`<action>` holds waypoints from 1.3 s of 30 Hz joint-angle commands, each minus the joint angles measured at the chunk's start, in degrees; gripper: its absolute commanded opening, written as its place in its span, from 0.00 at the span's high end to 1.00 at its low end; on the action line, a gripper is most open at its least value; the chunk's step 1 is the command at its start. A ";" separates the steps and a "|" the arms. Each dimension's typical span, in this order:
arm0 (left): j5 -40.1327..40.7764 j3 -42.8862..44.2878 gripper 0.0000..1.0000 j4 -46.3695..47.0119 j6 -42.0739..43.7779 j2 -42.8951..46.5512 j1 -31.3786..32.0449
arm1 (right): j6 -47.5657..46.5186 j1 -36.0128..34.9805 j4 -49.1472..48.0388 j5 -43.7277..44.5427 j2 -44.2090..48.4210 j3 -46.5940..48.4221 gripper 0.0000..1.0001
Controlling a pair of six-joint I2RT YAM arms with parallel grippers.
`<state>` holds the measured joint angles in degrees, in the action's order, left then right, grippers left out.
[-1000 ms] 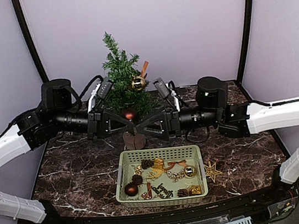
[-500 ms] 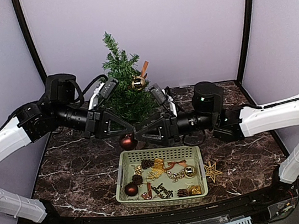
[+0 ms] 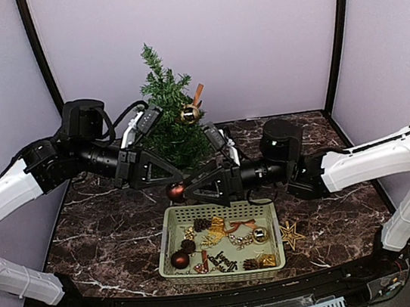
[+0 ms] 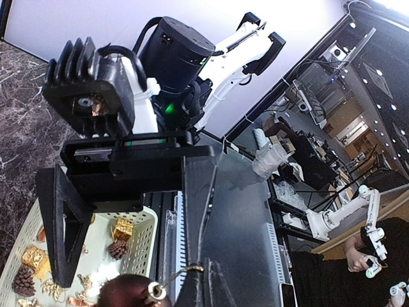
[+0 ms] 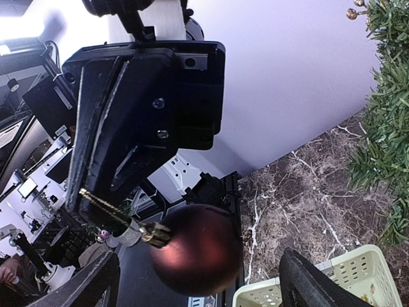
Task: Decorate the small christmas tree
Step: Pass from the left arm to the right
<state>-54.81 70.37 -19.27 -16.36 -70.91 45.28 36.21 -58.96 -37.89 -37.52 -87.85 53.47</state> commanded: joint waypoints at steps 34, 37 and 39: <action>7.85 4.23 1.00 -14.23 8.46 1.72 -1.39 | -8.42 -1.35 11.04 9.77 4.78 2.20 0.49; 9.32 4.77 1.00 -15.53 9.62 1.35 -1.65 | -11.93 -1.62 19.96 14.90 6.11 4.16 0.49; 9.69 5.23 1.00 -15.54 9.79 0.97 -1.60 | -13.46 -1.70 24.47 17.81 6.45 5.93 0.49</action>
<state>-47.29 73.45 -31.40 -9.39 -70.70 43.99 28.05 -60.01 -24.38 -27.62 -82.94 56.21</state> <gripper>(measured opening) 0.010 0.508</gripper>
